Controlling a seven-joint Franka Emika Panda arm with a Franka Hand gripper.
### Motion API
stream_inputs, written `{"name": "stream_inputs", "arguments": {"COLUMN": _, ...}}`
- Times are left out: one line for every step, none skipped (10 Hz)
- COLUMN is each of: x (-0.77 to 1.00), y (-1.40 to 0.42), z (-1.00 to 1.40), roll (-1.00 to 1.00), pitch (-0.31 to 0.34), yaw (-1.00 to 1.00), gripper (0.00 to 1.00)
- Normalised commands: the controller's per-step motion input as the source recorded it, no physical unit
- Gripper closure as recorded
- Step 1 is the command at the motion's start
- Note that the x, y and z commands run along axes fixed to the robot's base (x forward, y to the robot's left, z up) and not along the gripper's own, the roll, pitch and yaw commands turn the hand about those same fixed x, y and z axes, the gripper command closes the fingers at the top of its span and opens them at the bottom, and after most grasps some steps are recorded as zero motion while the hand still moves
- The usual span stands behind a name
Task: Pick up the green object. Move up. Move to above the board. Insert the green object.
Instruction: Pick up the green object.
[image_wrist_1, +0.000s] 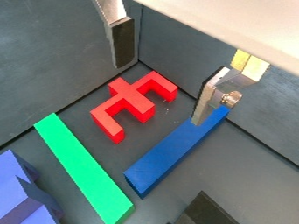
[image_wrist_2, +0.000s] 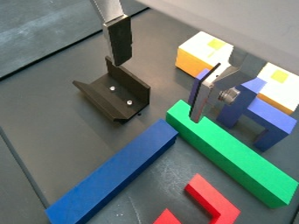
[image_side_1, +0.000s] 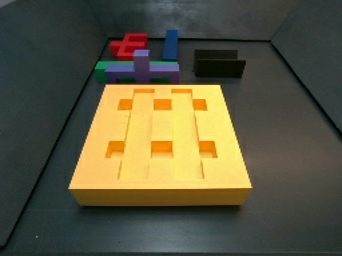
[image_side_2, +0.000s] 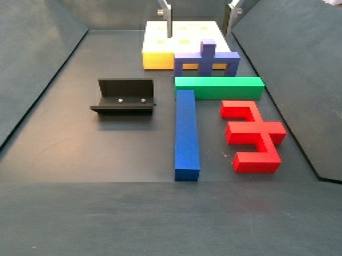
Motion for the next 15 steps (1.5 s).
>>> {"name": "stream_inputs", "arguments": {"x": 0.03, "y": -0.04, "z": 0.0, "roll": 0.0, "pitch": 0.0, "yaw": 0.0, "gripper": 0.0}}
{"name": "stream_inputs", "arguments": {"x": 0.17, "y": 0.0, "z": -0.07, "roll": -0.03, "pitch": 0.03, "yaw": -0.22, "gripper": 0.0}}
{"name": "stream_inputs", "arguments": {"x": -0.3, "y": -0.1, "z": -0.49, "roll": -0.18, "pitch": -0.121, "yaw": -0.53, "gripper": 0.0}}
{"name": "stream_inputs", "arguments": {"x": -0.17, "y": 0.0, "z": -0.51, "roll": -0.18, "pitch": -0.096, "yaw": -0.85, "gripper": 0.0}}
{"name": "stream_inputs", "arguments": {"x": -0.1, "y": 0.0, "z": -0.45, "roll": -0.13, "pitch": -0.077, "yaw": -0.94, "gripper": 0.0}}
{"name": "stream_inputs", "arguments": {"x": -0.03, "y": 0.0, "z": -0.4, "roll": -0.05, "pitch": -0.041, "yaw": -1.0, "gripper": 0.0}}
{"name": "stream_inputs", "arguments": {"x": 0.0, "y": 0.0, "z": -0.32, "roll": 0.0, "pitch": -0.029, "yaw": -1.0, "gripper": 0.0}}
{"name": "stream_inputs", "arguments": {"x": 0.0, "y": 0.0, "z": -0.3, "roll": 0.0, "pitch": -0.017, "yaw": -1.0, "gripper": 0.0}}
{"name": "stream_inputs", "arguments": {"x": -0.01, "y": 0.0, "z": -0.29, "roll": 0.0, "pitch": -0.011, "yaw": -1.0, "gripper": 0.0}}
{"name": "stream_inputs", "arguments": {"x": -0.01, "y": 0.0, "z": -0.22, "roll": 0.0, "pitch": 0.0, "yaw": -1.0, "gripper": 0.0}}
{"name": "stream_inputs", "arguments": {"x": -0.01, "y": 0.0, "z": -0.22, "roll": 0.0, "pitch": 0.0, "yaw": -1.0, "gripper": 0.0}}
{"name": "stream_inputs", "arguments": {"x": -0.02, "y": 0.0, "z": -0.27, "roll": 0.0, "pitch": -0.003, "yaw": -1.0, "gripper": 0.0}}
{"name": "stream_inputs", "arguments": {"x": -0.05, "y": 0.0, "z": -0.15, "roll": 0.0, "pitch": 0.0, "yaw": -1.0, "gripper": 0.0}}
{"name": "stream_inputs", "arguments": {"x": -0.05, "y": 0.0, "z": -0.15, "roll": 0.01, "pitch": 0.0, "yaw": -1.0, "gripper": 0.0}}
{"name": "stream_inputs", "arguments": {"x": -0.03, "y": 0.0, "z": -0.16, "roll": 0.01, "pitch": 0.0, "yaw": -1.0, "gripper": 0.0}}
